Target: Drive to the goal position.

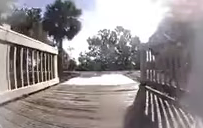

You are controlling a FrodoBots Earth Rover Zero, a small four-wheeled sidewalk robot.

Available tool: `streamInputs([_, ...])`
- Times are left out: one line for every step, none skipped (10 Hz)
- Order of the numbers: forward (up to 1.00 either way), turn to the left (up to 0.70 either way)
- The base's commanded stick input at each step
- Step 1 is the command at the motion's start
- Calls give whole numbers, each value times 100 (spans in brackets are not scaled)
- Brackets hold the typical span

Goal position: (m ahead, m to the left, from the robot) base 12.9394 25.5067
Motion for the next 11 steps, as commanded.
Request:
streamInputs([85, 0])
streamInputs([85, 0])
streamInputs([85, 0])
streamInputs([85, 0])
streamInputs([85, 0])
streamInputs([85, 0])
streamInputs([85, 0])
streamInputs([85, 0])
streamInputs([85, 0])
streamInputs([85, 0])
streamInputs([85, 0])
